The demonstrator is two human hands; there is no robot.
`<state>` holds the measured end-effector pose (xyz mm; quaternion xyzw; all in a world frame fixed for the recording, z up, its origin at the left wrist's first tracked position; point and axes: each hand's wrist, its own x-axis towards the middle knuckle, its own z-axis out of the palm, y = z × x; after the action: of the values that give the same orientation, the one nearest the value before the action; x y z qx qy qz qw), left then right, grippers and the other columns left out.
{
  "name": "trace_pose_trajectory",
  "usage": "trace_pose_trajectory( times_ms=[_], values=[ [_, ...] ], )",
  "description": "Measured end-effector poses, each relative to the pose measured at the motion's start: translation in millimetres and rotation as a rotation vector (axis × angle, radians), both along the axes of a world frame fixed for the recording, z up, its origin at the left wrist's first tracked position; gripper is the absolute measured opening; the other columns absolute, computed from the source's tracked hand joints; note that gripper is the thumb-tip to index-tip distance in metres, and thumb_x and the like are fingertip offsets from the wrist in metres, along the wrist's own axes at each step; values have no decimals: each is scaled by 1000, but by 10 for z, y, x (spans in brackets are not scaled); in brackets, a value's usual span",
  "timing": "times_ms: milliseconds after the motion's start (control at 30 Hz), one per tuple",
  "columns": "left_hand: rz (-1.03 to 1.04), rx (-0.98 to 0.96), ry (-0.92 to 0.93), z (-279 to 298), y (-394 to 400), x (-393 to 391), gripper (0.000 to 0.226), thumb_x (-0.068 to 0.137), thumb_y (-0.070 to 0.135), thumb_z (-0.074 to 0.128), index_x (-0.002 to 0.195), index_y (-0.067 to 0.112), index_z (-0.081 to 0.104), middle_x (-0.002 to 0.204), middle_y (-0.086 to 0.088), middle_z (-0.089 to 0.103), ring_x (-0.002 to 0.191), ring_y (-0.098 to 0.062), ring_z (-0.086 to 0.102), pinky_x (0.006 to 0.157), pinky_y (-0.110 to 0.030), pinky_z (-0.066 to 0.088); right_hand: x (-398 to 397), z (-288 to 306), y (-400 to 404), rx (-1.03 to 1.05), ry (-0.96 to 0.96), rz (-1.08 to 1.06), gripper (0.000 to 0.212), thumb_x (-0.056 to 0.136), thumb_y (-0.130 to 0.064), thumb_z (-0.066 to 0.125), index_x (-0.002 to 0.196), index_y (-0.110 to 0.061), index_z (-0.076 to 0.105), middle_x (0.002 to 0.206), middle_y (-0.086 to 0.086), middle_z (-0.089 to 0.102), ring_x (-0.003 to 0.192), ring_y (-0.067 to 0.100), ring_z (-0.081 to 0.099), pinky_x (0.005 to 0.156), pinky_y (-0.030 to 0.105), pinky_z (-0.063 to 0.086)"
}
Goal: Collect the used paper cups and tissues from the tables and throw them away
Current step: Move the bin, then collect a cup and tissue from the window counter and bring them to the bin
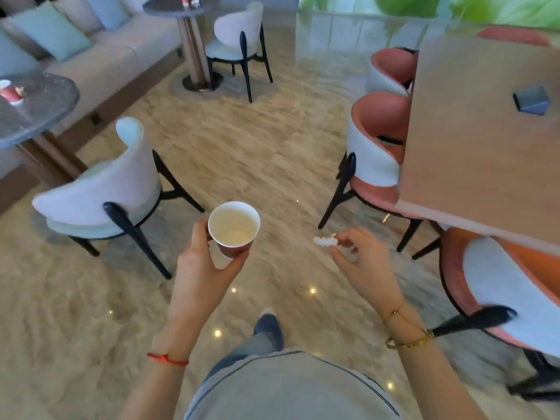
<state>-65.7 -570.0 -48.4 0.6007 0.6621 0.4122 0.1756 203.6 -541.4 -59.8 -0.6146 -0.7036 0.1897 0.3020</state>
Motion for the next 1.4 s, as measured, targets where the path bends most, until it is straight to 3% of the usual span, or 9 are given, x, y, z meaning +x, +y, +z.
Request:
trace_pose_trajectory(
  times_ms=[133, 367, 533, 700, 800, 933, 1133, 1267, 1400],
  values=[
    [-38, 4, 0, 111, 1206, -177, 64, 70, 49, 79, 120, 35, 42, 101, 28, 57, 90, 4, 56, 65, 1, 40, -177, 122, 1147, 20, 1, -35, 9, 84, -21, 69, 90, -18, 65, 85, -7, 59, 77, 1, 49, 70, 10, 36],
    [-137, -19, 45, 185, 3035, -222, 64, 71, 45, 80, 120, 29, 44, 103, 13, 61, 92, -8, 62, 68, -12, 46, -212, 148, 2703, 18, 35, -122, 9, 84, -19, 71, 89, -14, 65, 85, -3, 62, 79, 10, 55, 72, 20, 41],
    [-134, -34, 11, 28, 4300, -101, 66, 70, 46, 80, 123, 27, 46, 108, 15, 58, 95, -2, 57, 68, 0, 40, -134, -51, 3889, -22, 58, -150, 10, 83, -18, 72, 90, -13, 65, 86, -3, 60, 80, 10, 54, 74, 23, 44],
    [-161, -32, 8, 16, 5721, 151, 66, 70, 42, 81, 123, 24, 45, 110, 13, 59, 95, -5, 58, 66, -1, 39, 86, -53, 5241, -16, 58, -168, 9, 83, -16, 71, 88, -13, 64, 84, -5, 58, 76, 3, 51, 70, 7, 37],
    [-187, -23, -3, 100, 6626, 319, 65, 71, 41, 81, 122, 27, 44, 109, 12, 60, 96, -6, 59, 66, -2, 40, 263, 62, 6118, 9, 49, -164, 9, 83, -16, 71, 88, -14, 64, 85, -3, 59, 79, 8, 52, 70, 8, 37],
    [-201, -6, -25, 216, 7717, 533, 65, 70, 39, 81, 122, 30, 44, 103, 26, 54, 93, 0, 56, 69, 1, 38, 501, 199, 7247, 22, 44, -137, 8, 85, -18, 69, 90, -15, 64, 87, -4, 60, 83, 10, 54, 73, 22, 45],
    [-211, -16, -44, 183, 9141, 833, 61, 71, 47, 79, 115, 43, 38, 102, 35, 51, 95, 23, 49, 68, 2, 37, 807, 174, 8636, 9, 53, -178, 8, 86, -22, 67, 88, -24, 60, 85, -8, 58, 82, 5, 52, 71, 15, 37],
    [-278, -29, -48, 46, 10216, 1060, 62, 71, 44, 80, 119, 35, 42, 103, 33, 52, 96, 22, 49, 69, 2, 38, 995, 51, 9585, -3, 28, -231, 9, 85, -21, 69, 91, -16, 65, 86, -6, 59, 83, 7, 53, 73, 13, 39],
    [-351, -21, -52, 0, 11400, 1319, 61, 73, 42, 79, 121, 29, 44, 106, 28, 52, 98, 18, 49, 74, 1, 38, 1195, 59, 10632, 3, 54, -264, 10, 85, -22, 68, 92, -15, 65, 88, -4, 61, 84, 9, 55, 75, 20, 45]
  ],
)
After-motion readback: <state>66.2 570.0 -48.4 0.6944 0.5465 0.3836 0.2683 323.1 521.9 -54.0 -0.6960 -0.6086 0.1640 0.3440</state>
